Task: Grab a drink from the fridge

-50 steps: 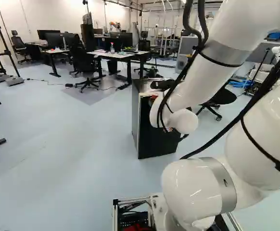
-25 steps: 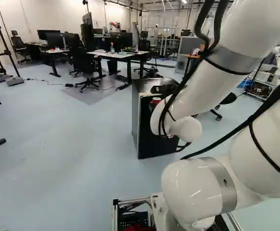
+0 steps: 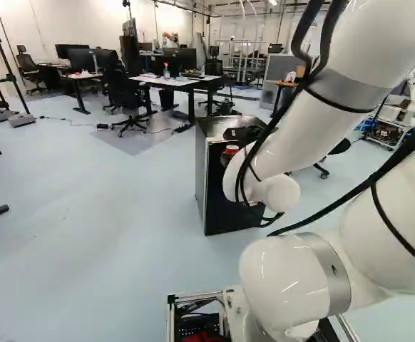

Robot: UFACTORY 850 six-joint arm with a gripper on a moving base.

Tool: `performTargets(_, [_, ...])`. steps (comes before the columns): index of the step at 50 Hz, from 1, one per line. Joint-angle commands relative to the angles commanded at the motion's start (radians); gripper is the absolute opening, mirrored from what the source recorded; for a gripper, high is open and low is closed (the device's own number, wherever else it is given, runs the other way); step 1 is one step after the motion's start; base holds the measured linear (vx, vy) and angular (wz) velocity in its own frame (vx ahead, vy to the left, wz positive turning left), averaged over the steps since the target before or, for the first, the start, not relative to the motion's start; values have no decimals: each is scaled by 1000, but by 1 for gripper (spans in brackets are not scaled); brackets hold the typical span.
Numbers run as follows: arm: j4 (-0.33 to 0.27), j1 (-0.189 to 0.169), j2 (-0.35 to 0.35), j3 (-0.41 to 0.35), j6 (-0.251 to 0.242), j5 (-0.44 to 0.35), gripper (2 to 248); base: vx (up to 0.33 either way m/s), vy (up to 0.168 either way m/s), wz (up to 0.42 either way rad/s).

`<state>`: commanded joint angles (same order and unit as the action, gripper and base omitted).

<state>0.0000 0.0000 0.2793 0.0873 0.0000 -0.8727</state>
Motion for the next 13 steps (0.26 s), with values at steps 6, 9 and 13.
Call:
performTargets(6, [0, 0, 0, 0, 0, 0, 98, 0, 0, 0])
performTargets(9, [0, 0, 0, 0, 0, 0, 98, 0, 0, 0])
performTargets(13, [0, 0, 0, 0, 0, 0, 98, 0, 0, 0])
